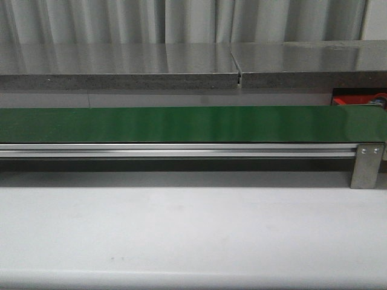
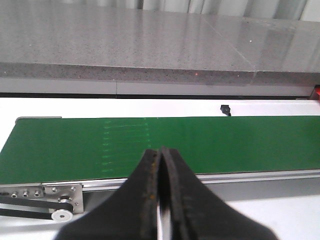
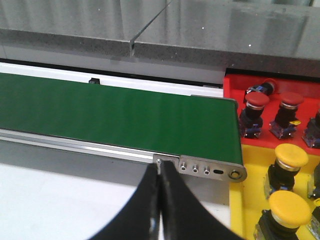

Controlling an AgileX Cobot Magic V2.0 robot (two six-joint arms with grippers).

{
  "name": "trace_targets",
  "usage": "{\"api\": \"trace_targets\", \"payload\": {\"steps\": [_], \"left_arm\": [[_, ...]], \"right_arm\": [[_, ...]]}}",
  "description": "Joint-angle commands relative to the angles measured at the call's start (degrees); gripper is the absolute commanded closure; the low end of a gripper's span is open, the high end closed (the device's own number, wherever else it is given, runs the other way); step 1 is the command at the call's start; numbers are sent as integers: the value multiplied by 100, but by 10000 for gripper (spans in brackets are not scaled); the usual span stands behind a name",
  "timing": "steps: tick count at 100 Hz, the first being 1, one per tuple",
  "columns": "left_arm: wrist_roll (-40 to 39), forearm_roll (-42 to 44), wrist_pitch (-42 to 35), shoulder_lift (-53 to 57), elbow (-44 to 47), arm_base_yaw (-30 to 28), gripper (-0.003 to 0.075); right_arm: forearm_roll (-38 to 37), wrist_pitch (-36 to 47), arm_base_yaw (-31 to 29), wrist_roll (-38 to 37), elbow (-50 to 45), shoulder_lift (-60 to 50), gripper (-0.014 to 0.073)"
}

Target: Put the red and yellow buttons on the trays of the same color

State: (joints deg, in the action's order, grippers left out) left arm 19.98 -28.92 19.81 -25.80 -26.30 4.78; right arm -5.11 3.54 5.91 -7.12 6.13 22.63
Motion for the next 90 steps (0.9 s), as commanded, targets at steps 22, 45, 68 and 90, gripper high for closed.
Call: {"api": "trace_targets", "payload": {"steps": [22, 45, 68, 90], "left_arm": [[-11, -121, -390, -18, -157, 43, 741], [-11, -121, -390, -18, -157, 43, 741], [-11, -121, -390, -18, -157, 43, 741], [-11, -121, -390, -18, -157, 43, 741]], "right_arm": [[-191, 509, 7, -31, -530, -1165, 711], [-220, 163, 26, -44, -634, -1922, 711], [-215, -2, 26, -44, -634, -2232, 711], [-210, -51, 26, -44, -634, -2311, 711]]}}
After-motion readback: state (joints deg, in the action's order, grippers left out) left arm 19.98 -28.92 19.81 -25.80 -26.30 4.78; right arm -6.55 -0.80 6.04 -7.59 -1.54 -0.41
